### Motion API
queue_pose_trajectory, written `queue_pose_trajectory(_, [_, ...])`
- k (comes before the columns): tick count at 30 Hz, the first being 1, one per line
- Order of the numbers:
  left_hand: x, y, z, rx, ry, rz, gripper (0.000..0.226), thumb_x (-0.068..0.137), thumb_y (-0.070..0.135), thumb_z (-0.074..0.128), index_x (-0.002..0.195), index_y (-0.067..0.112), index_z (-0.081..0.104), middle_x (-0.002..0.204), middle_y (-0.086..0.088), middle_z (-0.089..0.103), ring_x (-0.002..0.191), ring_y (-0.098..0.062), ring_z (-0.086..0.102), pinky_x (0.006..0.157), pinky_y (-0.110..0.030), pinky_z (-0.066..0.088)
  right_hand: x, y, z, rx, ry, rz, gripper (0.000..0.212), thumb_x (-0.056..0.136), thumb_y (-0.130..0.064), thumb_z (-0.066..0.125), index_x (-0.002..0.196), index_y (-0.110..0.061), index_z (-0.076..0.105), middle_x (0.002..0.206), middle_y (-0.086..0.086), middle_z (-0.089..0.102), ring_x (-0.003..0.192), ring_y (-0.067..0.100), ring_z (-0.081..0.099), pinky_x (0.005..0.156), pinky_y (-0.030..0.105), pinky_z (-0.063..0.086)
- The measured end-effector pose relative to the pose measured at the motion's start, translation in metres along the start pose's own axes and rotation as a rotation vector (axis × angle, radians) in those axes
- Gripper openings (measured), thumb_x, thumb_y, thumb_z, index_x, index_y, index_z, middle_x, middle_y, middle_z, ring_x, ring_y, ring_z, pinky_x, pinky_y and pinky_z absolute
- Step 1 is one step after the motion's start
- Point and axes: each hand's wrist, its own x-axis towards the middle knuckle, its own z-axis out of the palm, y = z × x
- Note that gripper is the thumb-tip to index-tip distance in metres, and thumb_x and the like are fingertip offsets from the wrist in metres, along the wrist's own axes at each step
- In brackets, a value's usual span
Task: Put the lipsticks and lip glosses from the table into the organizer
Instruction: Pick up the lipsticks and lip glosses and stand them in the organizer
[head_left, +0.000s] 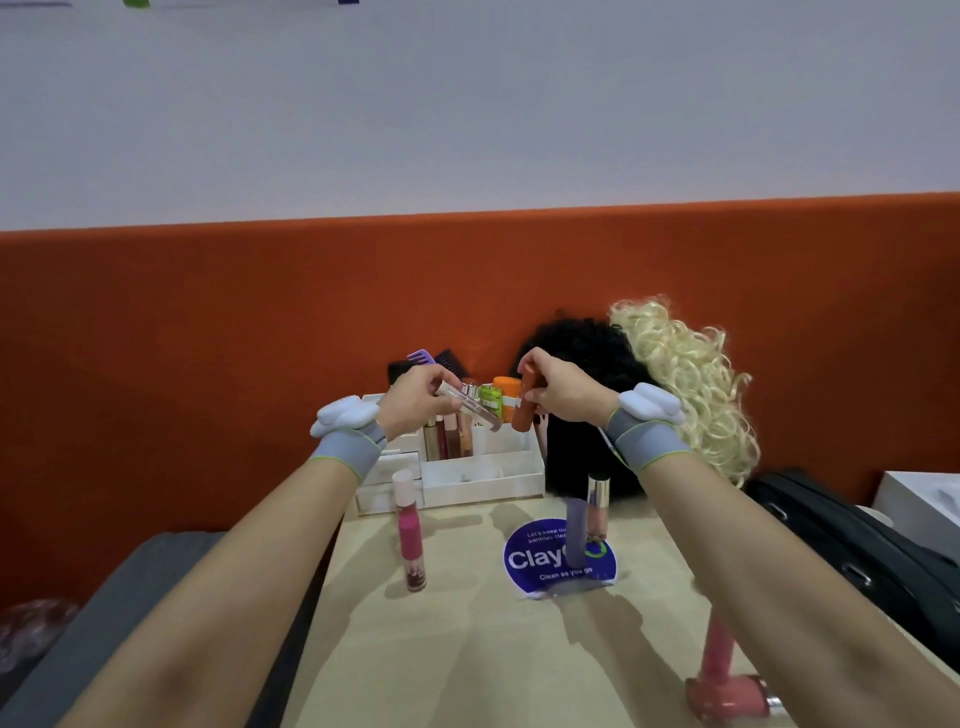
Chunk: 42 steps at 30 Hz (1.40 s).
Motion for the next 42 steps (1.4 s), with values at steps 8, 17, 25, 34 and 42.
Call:
queue_pose_trajectory(8, [0.039, -0.028, 0.016, 0.103, 0.023, 0.019, 0.034, 0.074, 0.009, 0.075, 0.105, 0.007, 0.059, 0.087, -0.004, 0.058, 0.072, -0.016, 0.053, 0.055, -0.013, 0.040, 0.039, 0.006, 0.024, -0.084, -0.044, 0.031, 0.021, 0.086, 0.000, 0.056, 0.095, -0.010, 0.040, 0.107, 0.020, 0.062, 0.082, 0.031, 0.061, 0.063, 0.025, 0.054])
queue_pose_trajectory(17, [0.082, -0.050, 0.032, 0.197, 0.030, 0.070, 0.036, 0.073, 0.008, 0.076, 0.106, 0.004, 0.063, 0.086, -0.003, 0.057, 0.077, -0.017, 0.053, 0.066, -0.024, 0.045, 0.086, 0.024, 0.061, -0.199, -0.028, 0.079, 0.029, 0.082, -0.004, 0.062, 0.108, -0.002, 0.050, 0.114, 0.024, 0.061, 0.102, 0.039, 0.060, 0.086, 0.045, 0.054])
queue_pose_trajectory(25, [0.105, -0.053, 0.046, 0.512, -0.073, 0.144, 0.038, 0.077, 0.025, 0.070, 0.113, 0.017, 0.063, 0.114, -0.006, 0.069, 0.111, -0.027, 0.059, 0.097, -0.037, 0.040, 0.101, 0.035, 0.078, -0.231, 0.019, 0.099, 0.020, 0.082, -0.002, 0.059, 0.100, -0.002, 0.053, 0.117, 0.025, 0.059, 0.105, 0.039, 0.059, 0.086, 0.040, 0.048])
queue_pose_trajectory(34, [0.114, -0.058, 0.054, 0.732, -0.147, 0.213, 0.034, 0.078, 0.025, 0.067, 0.111, 0.018, 0.066, 0.109, -0.005, 0.069, 0.110, -0.028, 0.056, 0.085, -0.037, 0.031, 0.108, 0.042, 0.093, -0.183, 0.071, 0.147, 0.026, 0.084, -0.002, 0.057, 0.109, -0.005, 0.058, 0.116, 0.018, 0.063, 0.109, 0.035, 0.060, 0.092, 0.039, 0.051])
queue_pose_trajectory(42, [0.115, -0.061, 0.057, 0.806, -0.193, 0.242, 0.029, 0.080, 0.024, 0.063, 0.109, 0.022, 0.067, 0.117, -0.006, 0.063, 0.113, -0.031, 0.050, 0.086, -0.040, 0.029, 0.100, 0.043, 0.095, -0.235, -0.050, 0.189, 0.041, 0.086, -0.005, 0.056, 0.055, -0.020, 0.033, 0.086, 0.011, 0.052, 0.106, 0.037, 0.063, 0.090, 0.041, 0.052])
